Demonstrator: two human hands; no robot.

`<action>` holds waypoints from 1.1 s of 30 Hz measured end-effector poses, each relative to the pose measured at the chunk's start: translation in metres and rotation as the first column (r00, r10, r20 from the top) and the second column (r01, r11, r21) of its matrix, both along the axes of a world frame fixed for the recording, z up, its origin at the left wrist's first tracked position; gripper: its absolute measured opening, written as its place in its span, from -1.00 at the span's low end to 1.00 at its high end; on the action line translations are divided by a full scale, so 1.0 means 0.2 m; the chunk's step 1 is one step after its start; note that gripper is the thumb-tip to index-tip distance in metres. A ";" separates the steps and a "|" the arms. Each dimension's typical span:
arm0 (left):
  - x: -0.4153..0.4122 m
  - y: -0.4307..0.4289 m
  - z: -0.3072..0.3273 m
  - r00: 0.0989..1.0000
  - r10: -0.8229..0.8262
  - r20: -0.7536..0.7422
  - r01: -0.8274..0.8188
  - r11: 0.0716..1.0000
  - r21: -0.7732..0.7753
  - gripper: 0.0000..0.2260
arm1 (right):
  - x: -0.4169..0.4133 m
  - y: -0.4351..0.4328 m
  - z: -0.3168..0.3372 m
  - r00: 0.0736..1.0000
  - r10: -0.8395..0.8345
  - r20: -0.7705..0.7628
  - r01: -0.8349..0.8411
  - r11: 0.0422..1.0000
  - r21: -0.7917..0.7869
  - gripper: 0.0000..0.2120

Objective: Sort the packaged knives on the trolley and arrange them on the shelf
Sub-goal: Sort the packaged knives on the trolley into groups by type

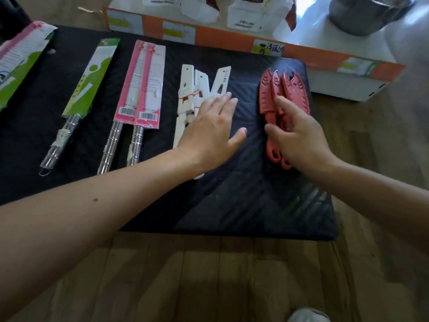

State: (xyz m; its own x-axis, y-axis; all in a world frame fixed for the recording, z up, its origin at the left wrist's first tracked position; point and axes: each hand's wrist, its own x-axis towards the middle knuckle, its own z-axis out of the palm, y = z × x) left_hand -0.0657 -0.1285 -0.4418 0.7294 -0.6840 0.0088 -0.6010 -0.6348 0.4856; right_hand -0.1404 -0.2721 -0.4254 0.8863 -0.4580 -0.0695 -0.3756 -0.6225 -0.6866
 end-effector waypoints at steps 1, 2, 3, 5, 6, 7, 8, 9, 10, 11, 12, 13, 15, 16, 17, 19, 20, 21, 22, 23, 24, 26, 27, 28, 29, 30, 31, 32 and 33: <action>-0.01 -0.03 0.00 1.000 -0.015 0.009 0.015 1.000 0.005 -0.44 | -0.01 -0.04 0.01 0.999 -0.032 0.012 0.032 0.999 -0.004 -0.45; -0.03 -0.06 0.00 0.999 -0.034 0.010 0.034 0.999 0.012 -0.44 | -0.03 -0.07 0.01 0.998 -0.058 0.014 0.057 0.998 0.004 -0.44; -0.05 -0.09 0.00 0.998 -0.058 0.005 0.058 0.998 0.022 -0.43 | -0.05 -0.10 0.01 0.997 -0.078 0.006 0.078 0.997 0.019 -0.43; -0.08 -0.13 -0.01 0.993 -0.115 -0.012 0.115 0.990 0.079 -0.39 | -0.08 -0.15 -0.01 0.994 -0.111 -0.014 0.112 0.991 0.078 -0.42; -0.10 -0.14 -0.01 0.989 -0.144 -0.022 0.146 0.980 0.133 -0.36 | -0.10 -0.17 -0.02 0.992 -0.127 -0.023 0.129 0.985 0.116 -0.45; -0.11 -0.15 -0.01 0.985 -0.170 -0.029 0.172 0.964 0.200 -0.31 | -0.12 -0.18 -0.03 0.991 -0.135 -0.028 0.137 0.979 0.148 -0.49; -0.13 -0.15 -0.01 0.981 -0.191 -0.032 0.192 0.944 0.269 -0.26 | -0.13 -0.20 -0.03 0.990 -0.136 -0.037 0.140 0.975 0.174 -0.53; -0.14 -0.16 -0.01 0.978 -0.205 -0.033 0.204 0.922 0.330 -0.21 | -0.15 -0.21 -0.04 0.990 -0.132 -0.052 0.140 0.970 0.198 -0.53; -0.15 -0.16 -0.01 0.976 -0.215 -0.030 0.210 0.901 0.379 -0.16 | -0.15 -0.21 -0.04 0.989 -0.126 -0.075 0.140 0.965 0.220 -0.51; -0.15 -0.15 -0.02 0.974 -0.224 -0.021 0.212 0.884 0.417 -0.12 | -0.16 -0.22 -0.05 0.989 -0.115 -0.098 0.135 0.963 0.233 -0.48; -0.15 -0.15 -0.02 0.973 -0.230 -0.008 0.210 0.870 0.446 -0.08 | -0.16 -0.22 -0.05 0.988 -0.105 -0.113 0.130 0.963 0.238 -0.44; -0.15 -0.14 -0.02 0.973 -0.233 0.003 0.205 0.861 0.466 -0.06 | -0.16 -0.22 -0.06 0.988 -0.097 -0.118 0.123 0.965 0.233 -0.40; -0.14 -0.13 -0.02 0.975 -0.222 0.006 0.192 0.858 0.475 -0.03 | -0.15 -0.22 -0.08 0.988 -0.085 -0.126 0.110 0.972 0.207 -0.30; -0.14 -0.13 -0.02 0.977 -0.211 -0.006 0.189 0.862 0.471 -0.03 | -0.15 -0.21 -0.09 0.988 -0.078 -0.134 0.103 0.975 0.195 -0.26; -0.14 -0.13 -0.02 0.980 -0.200 -0.023 0.187 0.866 0.464 -0.03 | -0.15 -0.20 -0.09 0.988 -0.070 -0.138 0.095 0.978 0.184 -0.23; -0.14 -0.13 -0.03 0.982 -0.182 -0.045 0.183 0.876 0.446 -0.03 | -0.15 -0.18 -0.12 0.990 -0.050 -0.133 0.071 0.985 0.156 -0.20; -0.14 -0.13 -0.03 0.983 -0.175 -0.048 0.178 0.882 0.437 -0.03 | -0.15 -0.18 -0.13 0.990 -0.045 -0.131 0.064 0.988 0.143 -0.19; -0.14 -0.13 -0.04 0.985 -0.168 -0.050 0.173 0.887 0.428 -0.03 | -0.15 -0.17 -0.14 0.991 -0.043 -0.129 0.060 0.989 0.136 -0.18; -0.14 -0.13 -0.04 0.986 -0.161 -0.051 0.167 0.891 0.423 -0.03 | -0.14 -0.17 -0.14 0.991 -0.041 -0.128 0.059 0.989 0.136 -0.18; -0.14 -0.13 -0.04 0.986 -0.157 -0.050 0.163 0.893 0.420 -0.03 | -0.14 -0.17 -0.14 0.991 -0.038 -0.129 0.056 0.989 0.139 -0.18; -0.14 -0.13 -0.04 0.987 -0.155 -0.050 0.162 0.893 0.420 -0.02 | -0.14 -0.17 -0.15 0.991 -0.035 -0.127 0.053 0.988 0.142 -0.18; -0.14 -0.13 -0.04 0.986 -0.159 -0.048 0.164 0.891 0.423 -0.02 | -0.14 -0.17 -0.14 0.992 -0.028 -0.120 0.046 0.988 0.146 -0.18; -0.14 -0.13 -0.04 0.986 -0.160 -0.046 0.164 0.891 0.423 -0.02 | -0.15 -0.16 -0.14 0.993 -0.027 -0.118 0.044 0.988 0.147 -0.18; -0.14 -0.13 -0.04 0.986 -0.160 -0.045 0.164 0.892 0.421 -0.01 | -0.14 -0.16 -0.14 0.993 -0.026 -0.117 0.043 0.988 0.148 -0.18; -0.14 -0.13 -0.04 0.986 -0.159 -0.044 0.163 0.894 0.418 -0.01 | -0.14 -0.15 -0.14 0.993 -0.023 -0.113 0.040 0.988 0.148 -0.18; -0.14 -0.13 -0.04 0.987 -0.157 -0.043 0.161 0.896 0.415 0.00 | -0.14 -0.15 -0.14 0.994 -0.016 -0.105 0.032 0.988 0.149 -0.18; -0.14 -0.13 -0.04 0.987 -0.155 -0.044 0.160 0.898 0.410 0.00 | -0.13 -0.14 -0.14 0.995 -0.005 -0.098 0.020 0.988 0.152 -0.19; -0.14 -0.13 -0.04 0.987 -0.155 -0.046 0.160 0.900 0.405 0.01 | -0.13 -0.13 -0.13 0.996 0.007 -0.091 0.007 0.988 0.155 -0.19; -0.14 -0.14 -0.05 0.987 -0.154 -0.047 0.160 0.902 0.400 0.01 | -0.12 -0.12 -0.13 0.996 0.020 -0.085 -0.006 0.987 0.158 -0.20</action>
